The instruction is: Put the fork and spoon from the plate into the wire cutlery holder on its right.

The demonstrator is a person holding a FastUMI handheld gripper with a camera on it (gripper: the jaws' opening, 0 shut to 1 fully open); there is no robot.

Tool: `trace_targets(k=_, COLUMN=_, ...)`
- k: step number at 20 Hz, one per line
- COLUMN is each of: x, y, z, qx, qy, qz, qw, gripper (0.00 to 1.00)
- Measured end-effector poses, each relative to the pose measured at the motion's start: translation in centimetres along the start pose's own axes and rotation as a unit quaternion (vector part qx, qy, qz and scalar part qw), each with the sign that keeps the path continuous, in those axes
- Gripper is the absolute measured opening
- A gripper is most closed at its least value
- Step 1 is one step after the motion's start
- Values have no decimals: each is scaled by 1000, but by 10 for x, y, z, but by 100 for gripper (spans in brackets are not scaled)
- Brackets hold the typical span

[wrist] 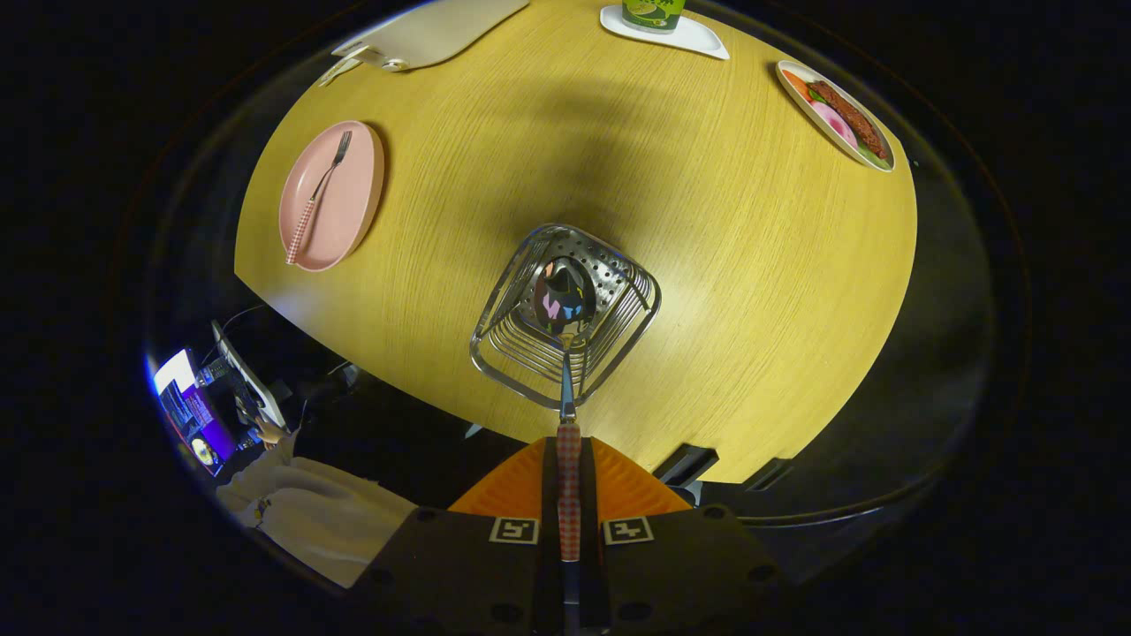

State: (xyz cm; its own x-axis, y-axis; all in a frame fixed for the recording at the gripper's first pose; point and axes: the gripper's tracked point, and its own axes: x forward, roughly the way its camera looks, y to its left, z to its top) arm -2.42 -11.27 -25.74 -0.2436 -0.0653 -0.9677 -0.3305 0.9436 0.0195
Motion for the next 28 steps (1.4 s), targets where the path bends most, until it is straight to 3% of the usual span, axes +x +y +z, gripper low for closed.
trace_targets(k=6, x=-2, y=-1, z=16, qx=16, qy=-10, qz=4, qw=1000, gripper=18)
trace_targets(k=9, x=-10, y=-3, z=25, qx=21, qy=-46, qz=9, qw=999, gripper=44)
trace_targets(k=12, x=-22, y=-1, z=30, qx=36, qy=-81, qz=26, qw=996, gripper=50)
trace_targets(k=14, x=-30, y=0, z=30, qx=40, qy=-107, qz=32, qw=993, gripper=67)
trace_targets(k=16, x=-40, y=4, z=27, qx=47, qy=-132, qz=46, qw=989, gripper=74)
trace_targets(k=17, x=-42, y=5, z=24, qx=52, qy=-140, qz=50, qw=988, gripper=88)
trace_targets(k=19, x=-46, y=3, z=19, qx=63, qy=-158, qz=53, qw=984, gripper=100)
trace_targets(k=24, x=-61, y=10, z=19, qx=96, qy=-232, qz=75, qw=965, gripper=99)
trace_targets(k=28, x=-82, y=19, z=28, qx=129, qy=-329, qz=77, qw=932, gripper=99)
